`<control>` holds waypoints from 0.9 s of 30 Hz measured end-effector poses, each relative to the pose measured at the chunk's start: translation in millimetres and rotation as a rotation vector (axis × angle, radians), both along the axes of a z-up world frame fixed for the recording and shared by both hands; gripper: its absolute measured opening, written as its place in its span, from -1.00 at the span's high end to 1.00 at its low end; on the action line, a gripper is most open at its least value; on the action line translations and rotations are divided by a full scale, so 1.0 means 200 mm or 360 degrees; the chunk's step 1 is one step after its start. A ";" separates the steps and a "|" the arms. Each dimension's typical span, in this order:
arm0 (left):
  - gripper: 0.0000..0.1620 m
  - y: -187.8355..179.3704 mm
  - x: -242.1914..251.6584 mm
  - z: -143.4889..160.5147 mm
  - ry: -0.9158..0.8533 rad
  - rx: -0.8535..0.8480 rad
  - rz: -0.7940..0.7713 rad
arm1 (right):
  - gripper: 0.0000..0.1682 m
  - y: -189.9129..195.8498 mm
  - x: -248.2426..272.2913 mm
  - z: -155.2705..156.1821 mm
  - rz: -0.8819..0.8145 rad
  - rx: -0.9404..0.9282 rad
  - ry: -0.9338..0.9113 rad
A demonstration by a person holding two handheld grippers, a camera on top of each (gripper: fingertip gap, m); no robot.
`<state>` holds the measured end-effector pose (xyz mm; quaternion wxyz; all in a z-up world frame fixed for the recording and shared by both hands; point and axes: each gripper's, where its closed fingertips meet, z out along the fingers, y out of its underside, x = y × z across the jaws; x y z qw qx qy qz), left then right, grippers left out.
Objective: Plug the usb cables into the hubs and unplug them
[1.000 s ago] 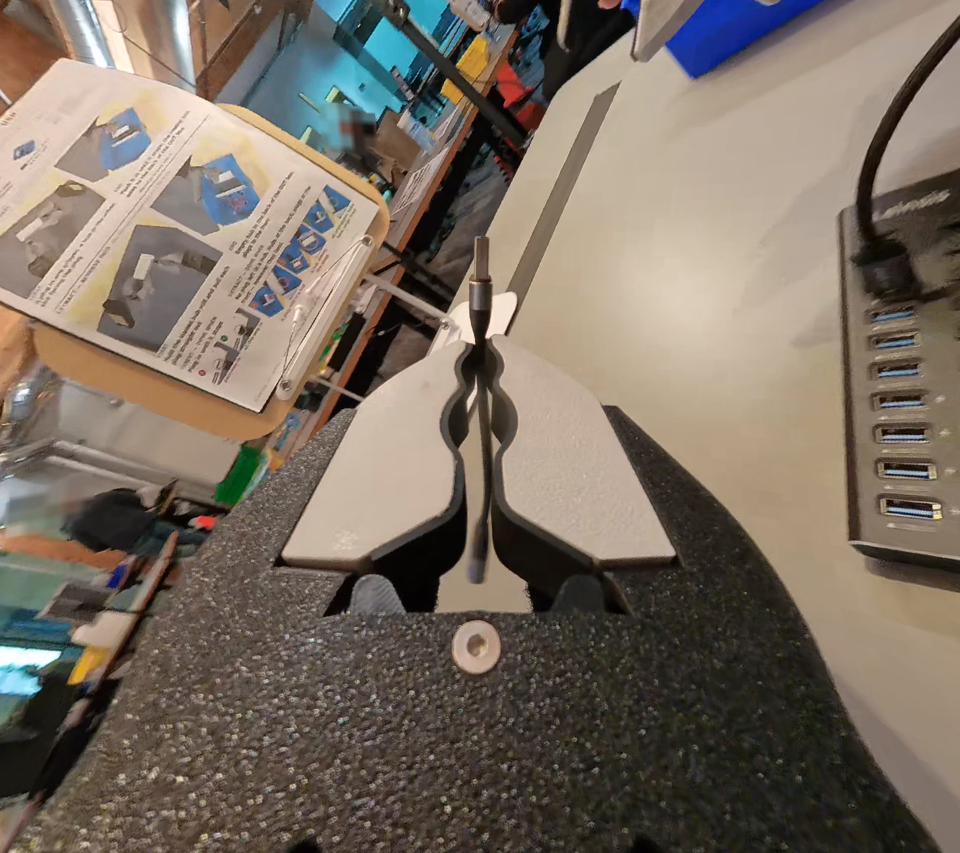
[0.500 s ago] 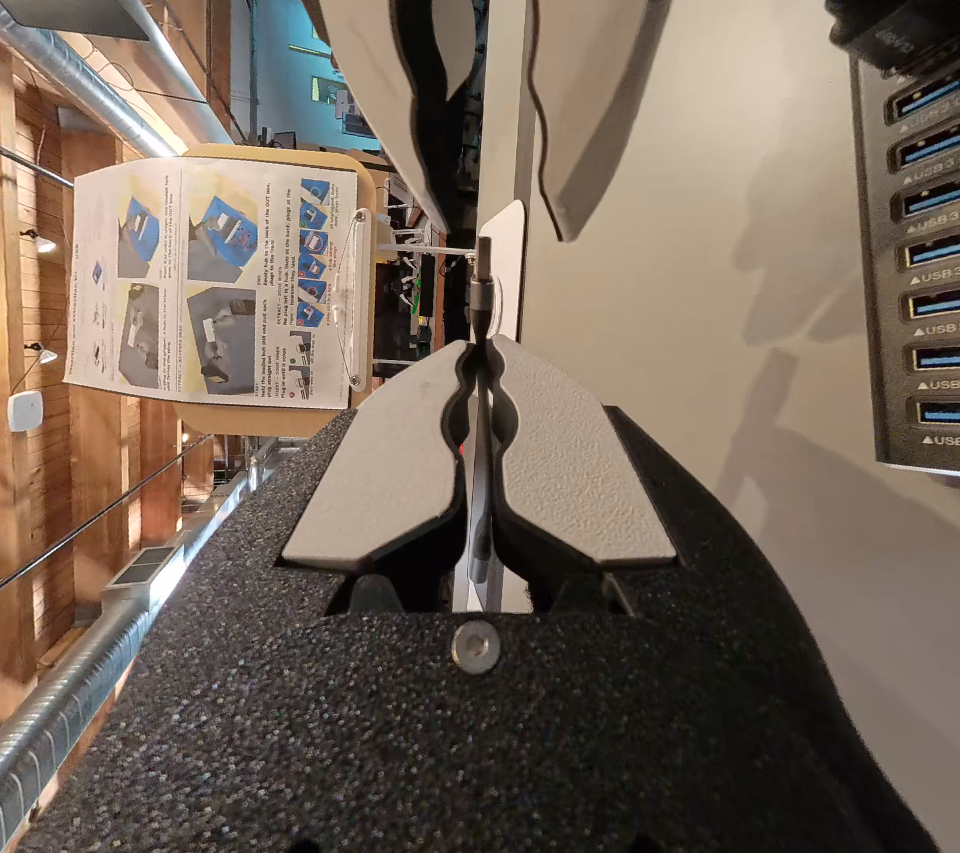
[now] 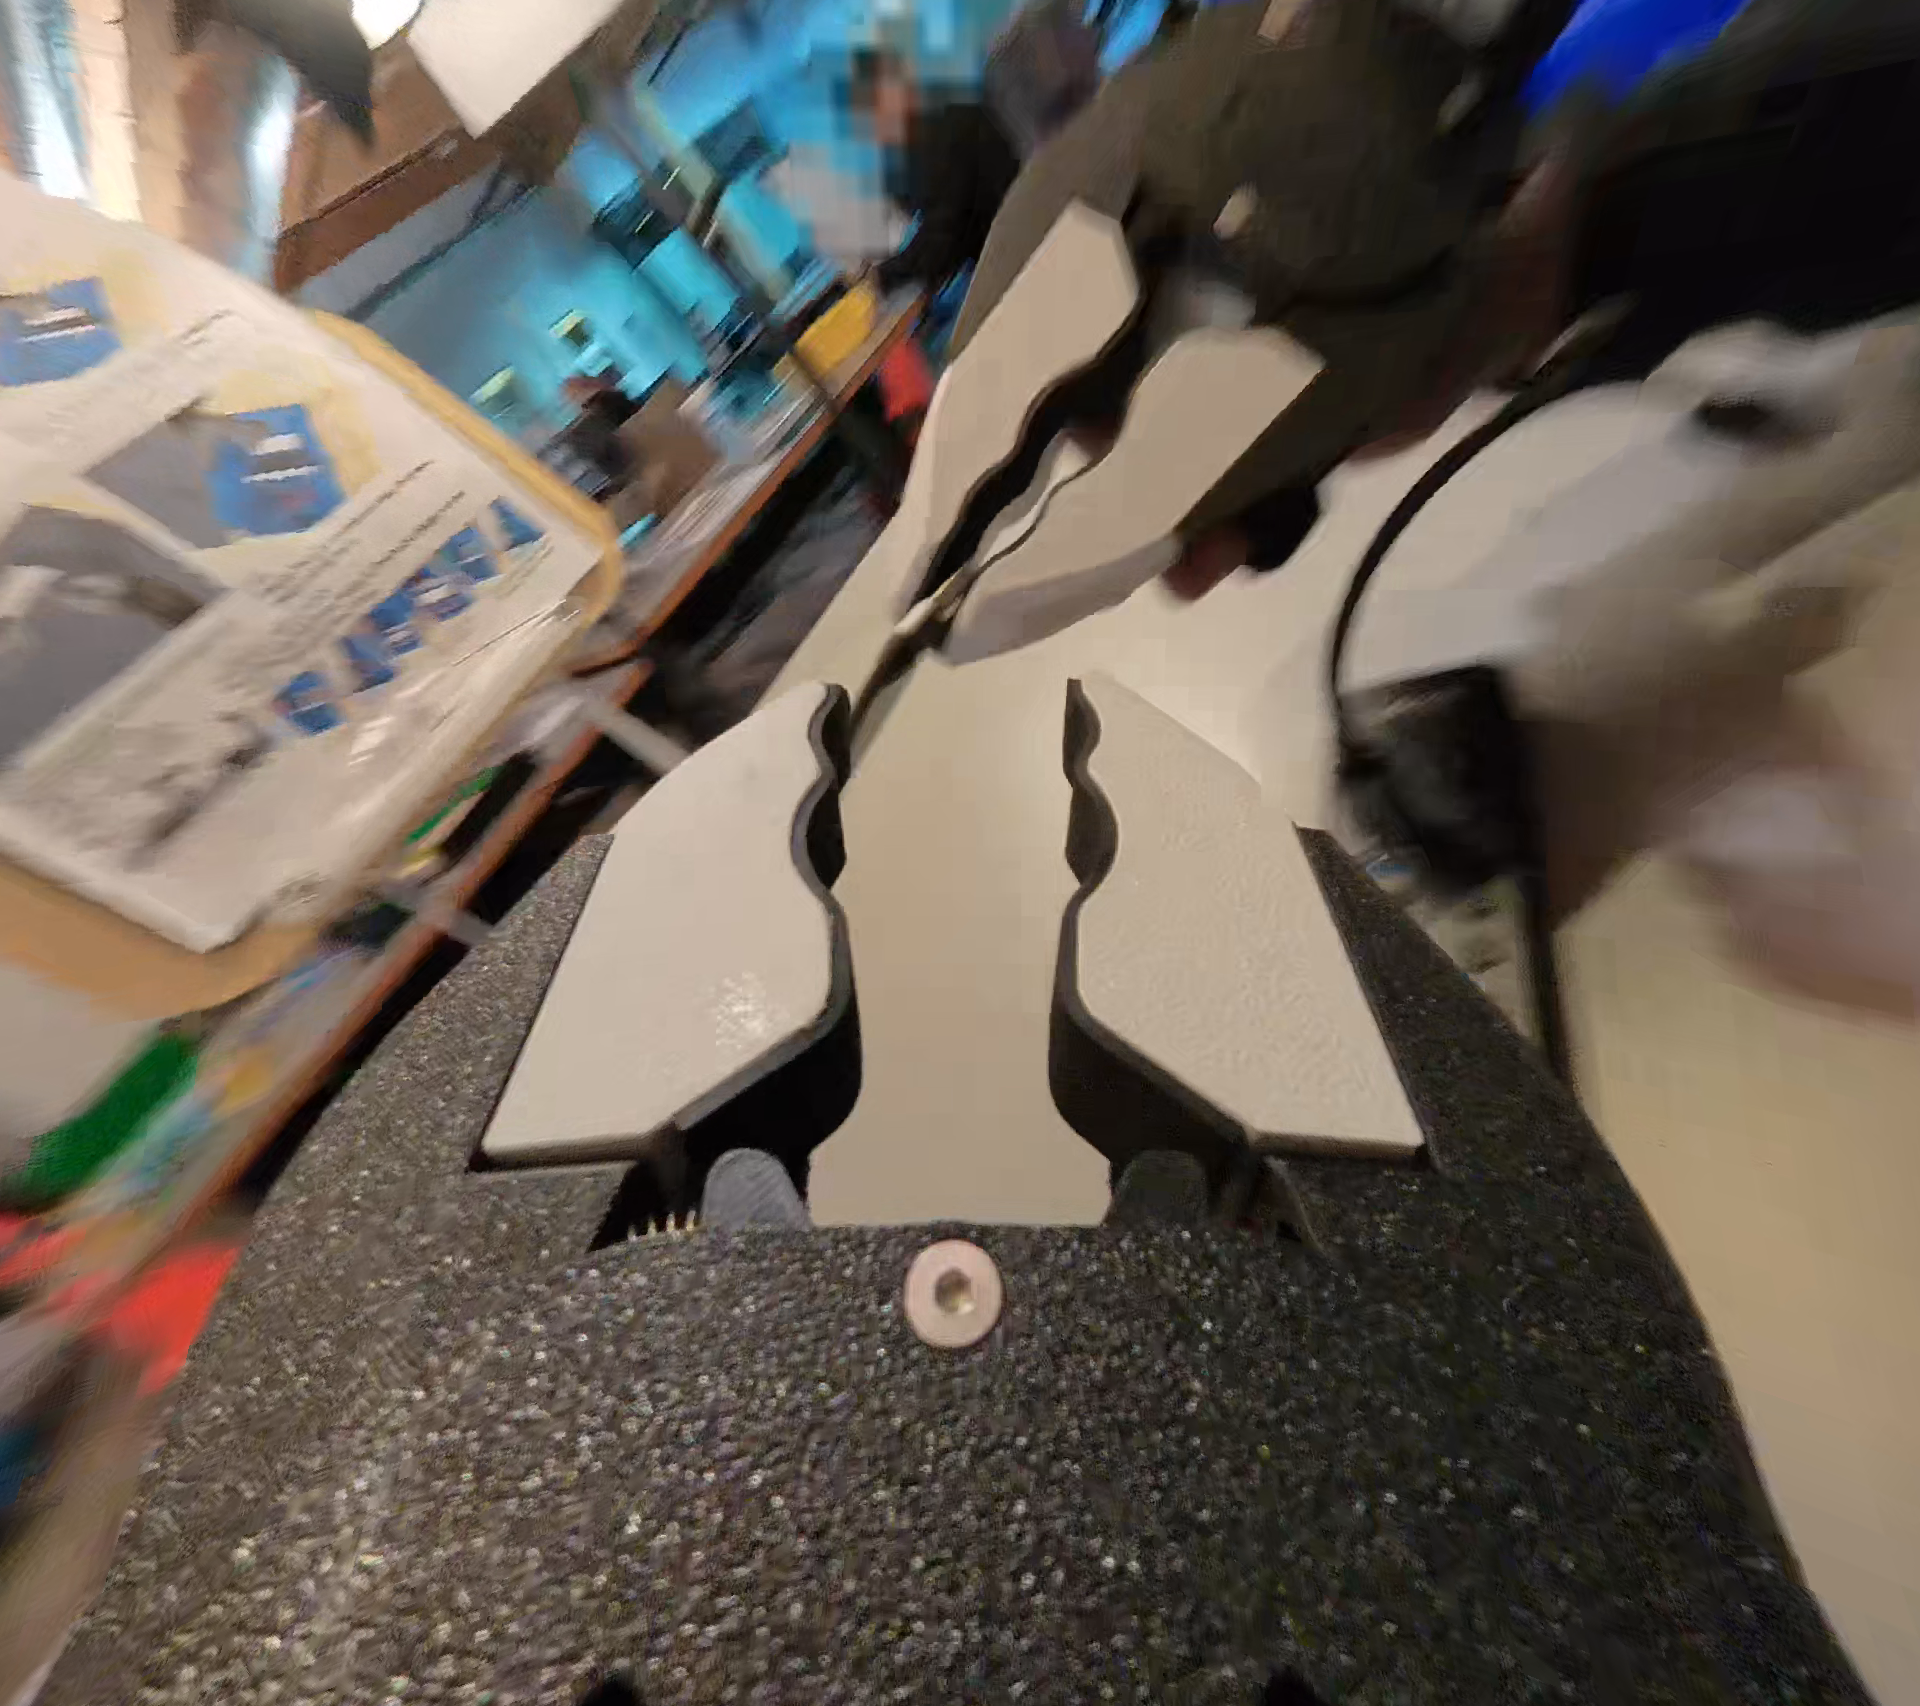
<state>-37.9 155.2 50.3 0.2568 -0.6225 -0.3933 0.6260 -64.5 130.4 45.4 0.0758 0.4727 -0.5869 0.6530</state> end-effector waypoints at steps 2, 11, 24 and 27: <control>0.62 0.09 0.02 0.04 0.0108 0.0176 -0.0243 | 0.92 -0.01 -0.03 0.03 0.0003 0.0007 -0.0135; 0.47 -0.05 -0.02 0.00 0.0361 0.0933 -0.0410 | 0.92 0.12 0.06 0.12 0.0456 0.0152 -0.0605; 0.91 0.09 0.02 0.08 0.0490 0.0679 -0.0717 | 0.82 0.15 0.11 0.07 0.0564 0.0325 -0.0661; 0.87 0.08 0.08 0.10 0.0458 0.0663 -0.0775 | 0.72 0.16 0.00 0.04 0.0530 0.0434 -0.0651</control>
